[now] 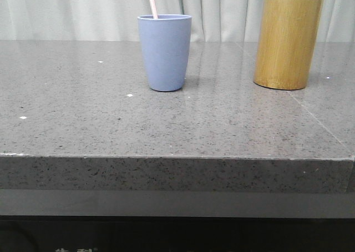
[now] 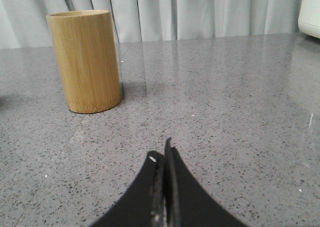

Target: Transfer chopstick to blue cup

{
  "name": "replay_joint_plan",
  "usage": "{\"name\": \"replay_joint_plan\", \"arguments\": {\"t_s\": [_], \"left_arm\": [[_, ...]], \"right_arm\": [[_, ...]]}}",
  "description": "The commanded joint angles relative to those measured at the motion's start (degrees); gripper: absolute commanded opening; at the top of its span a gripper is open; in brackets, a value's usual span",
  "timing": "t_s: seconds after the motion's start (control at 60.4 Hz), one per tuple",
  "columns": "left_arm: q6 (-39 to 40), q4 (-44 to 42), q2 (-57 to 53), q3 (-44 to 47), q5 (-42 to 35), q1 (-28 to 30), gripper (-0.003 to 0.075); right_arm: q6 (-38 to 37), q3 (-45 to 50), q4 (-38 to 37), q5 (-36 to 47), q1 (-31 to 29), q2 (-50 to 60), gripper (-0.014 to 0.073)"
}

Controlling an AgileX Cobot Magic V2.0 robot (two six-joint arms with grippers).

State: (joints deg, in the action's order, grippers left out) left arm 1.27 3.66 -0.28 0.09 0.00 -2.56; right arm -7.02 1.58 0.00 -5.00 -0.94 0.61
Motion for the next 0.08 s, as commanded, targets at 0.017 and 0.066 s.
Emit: {"name": "replay_joint_plan", "arguments": {"t_s": [0.017, 0.066], "left_arm": [[0.7, -0.1, -1.4, 0.5, -4.6, 0.1, -0.0019], [0.7, -0.1, -1.4, 0.5, -4.6, 0.1, -0.0019]], "right_arm": [[0.2, -0.3, -0.5, 5.0, -0.3, 1.2, -0.0067], [0.2, -0.3, -0.5, 5.0, -0.3, 1.2, -0.0067]]}}
